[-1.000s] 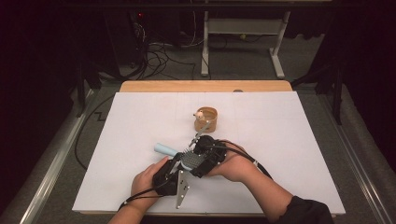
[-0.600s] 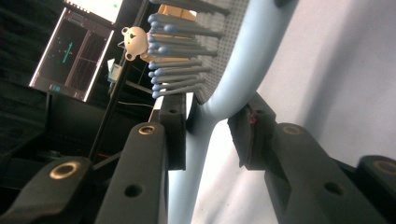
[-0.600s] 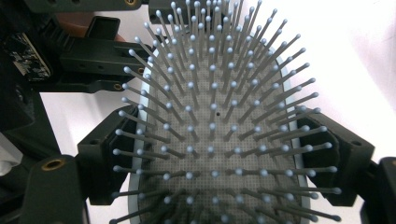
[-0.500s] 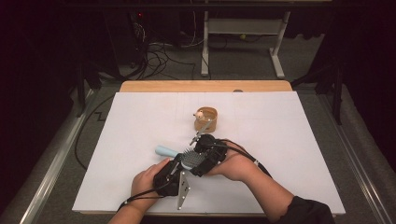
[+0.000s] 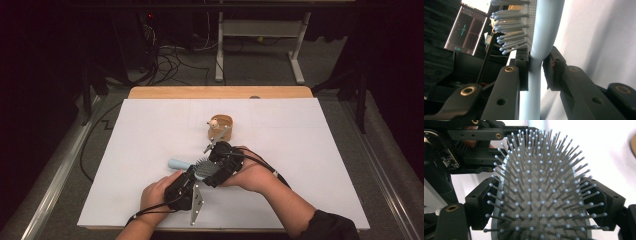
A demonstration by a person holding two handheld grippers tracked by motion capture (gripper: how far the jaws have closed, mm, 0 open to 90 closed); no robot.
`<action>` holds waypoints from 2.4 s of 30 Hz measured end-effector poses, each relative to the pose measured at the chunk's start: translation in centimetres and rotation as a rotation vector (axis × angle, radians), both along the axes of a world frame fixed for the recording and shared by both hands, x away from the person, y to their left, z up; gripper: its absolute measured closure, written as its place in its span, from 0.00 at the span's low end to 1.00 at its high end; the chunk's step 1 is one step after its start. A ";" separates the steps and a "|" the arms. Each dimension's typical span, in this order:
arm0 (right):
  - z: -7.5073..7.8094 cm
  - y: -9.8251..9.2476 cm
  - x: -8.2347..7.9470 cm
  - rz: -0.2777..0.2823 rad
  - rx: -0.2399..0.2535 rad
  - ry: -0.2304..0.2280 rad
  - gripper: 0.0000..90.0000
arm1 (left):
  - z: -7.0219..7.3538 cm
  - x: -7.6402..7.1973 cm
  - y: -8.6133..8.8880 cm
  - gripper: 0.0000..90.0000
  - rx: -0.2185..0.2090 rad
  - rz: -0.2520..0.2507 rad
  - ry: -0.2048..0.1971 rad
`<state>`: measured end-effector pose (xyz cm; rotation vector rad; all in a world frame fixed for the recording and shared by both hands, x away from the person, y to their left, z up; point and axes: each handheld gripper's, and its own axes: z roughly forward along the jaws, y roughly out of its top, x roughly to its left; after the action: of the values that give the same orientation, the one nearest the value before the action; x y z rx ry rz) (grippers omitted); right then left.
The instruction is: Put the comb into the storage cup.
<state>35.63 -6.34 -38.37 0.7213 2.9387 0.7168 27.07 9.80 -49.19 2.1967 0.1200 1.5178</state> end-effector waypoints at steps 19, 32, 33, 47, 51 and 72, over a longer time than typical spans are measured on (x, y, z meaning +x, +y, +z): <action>0.6 -0.4 -0.2 0.010 -0.004 -0.021 0.00 | 0.1 0.0 0.0 0.84 -0.014 0.006 0.007; 0.9 -1.1 -0.3 0.001 -0.037 -0.055 0.00 | 0.1 0.0 0.0 0.84 0.000 0.005 0.002; 0.9 -1.2 -0.3 0.001 -0.043 -0.061 0.00 | 0.1 0.0 0.0 0.84 0.000 0.006 0.001; 1.2 -1.5 -0.5 0.016 -0.054 -0.078 0.00 | 0.1 0.1 0.0 0.84 0.002 0.005 0.003; 1.2 -1.6 -0.5 0.016 -0.057 -0.083 0.00 | 0.1 0.1 0.0 0.85 0.000 0.005 0.003; 1.2 -2.9 -1.4 0.021 -0.069 -0.082 0.00 | 0.2 0.2 0.0 0.85 -0.009 0.010 0.006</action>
<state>34.23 -9.25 -37.21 0.6404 2.8848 0.6276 27.31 9.76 -48.96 2.1971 0.1397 1.5140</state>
